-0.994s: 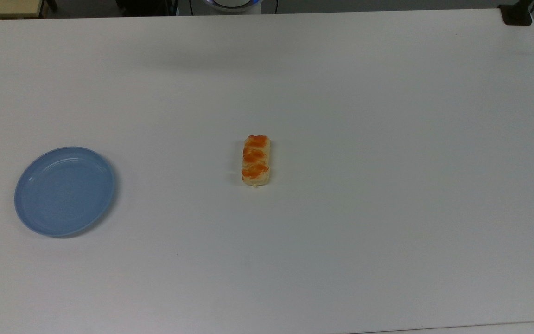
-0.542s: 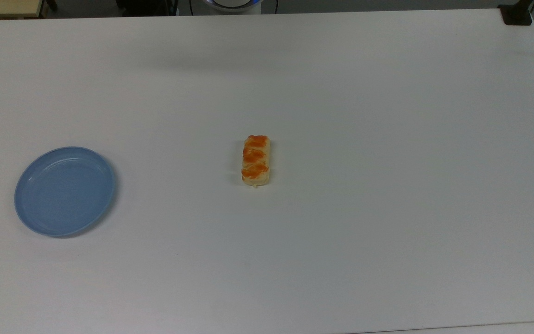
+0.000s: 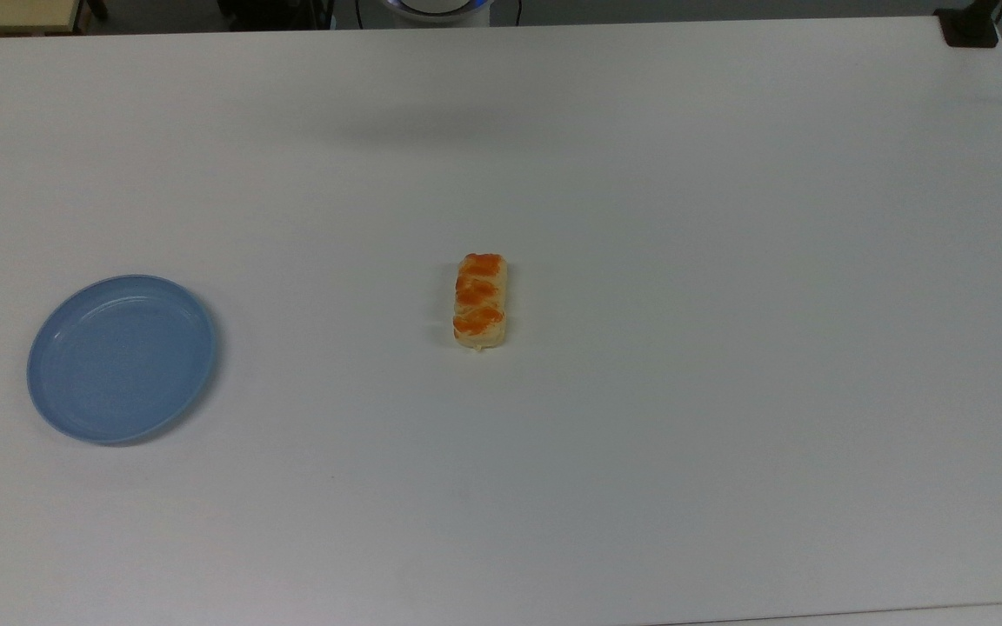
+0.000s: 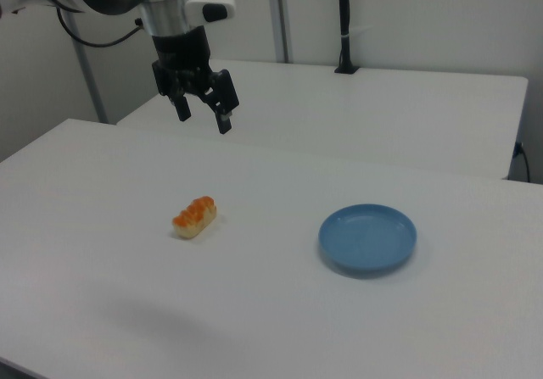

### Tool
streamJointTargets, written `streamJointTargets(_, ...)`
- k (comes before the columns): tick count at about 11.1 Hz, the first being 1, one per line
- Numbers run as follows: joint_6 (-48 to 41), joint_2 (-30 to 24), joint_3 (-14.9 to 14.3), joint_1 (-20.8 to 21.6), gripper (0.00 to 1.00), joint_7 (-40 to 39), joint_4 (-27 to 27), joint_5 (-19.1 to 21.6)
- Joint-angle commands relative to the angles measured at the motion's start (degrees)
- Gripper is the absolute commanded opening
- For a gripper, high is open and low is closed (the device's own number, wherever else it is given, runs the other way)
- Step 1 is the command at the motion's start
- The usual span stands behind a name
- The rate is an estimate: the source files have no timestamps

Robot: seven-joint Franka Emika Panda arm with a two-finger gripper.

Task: Put the bread on the table

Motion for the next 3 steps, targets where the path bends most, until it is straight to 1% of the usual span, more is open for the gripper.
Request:
streamJointTargets(1, 0.00, 1.08, 1.00, -1.00, 1.00, 0.27, 0.73, 0.15)
streamJointTargets(3, -0.08, 1.17, 1.09, -0.92, 1.00, 0.18, 0.65, 0.15)
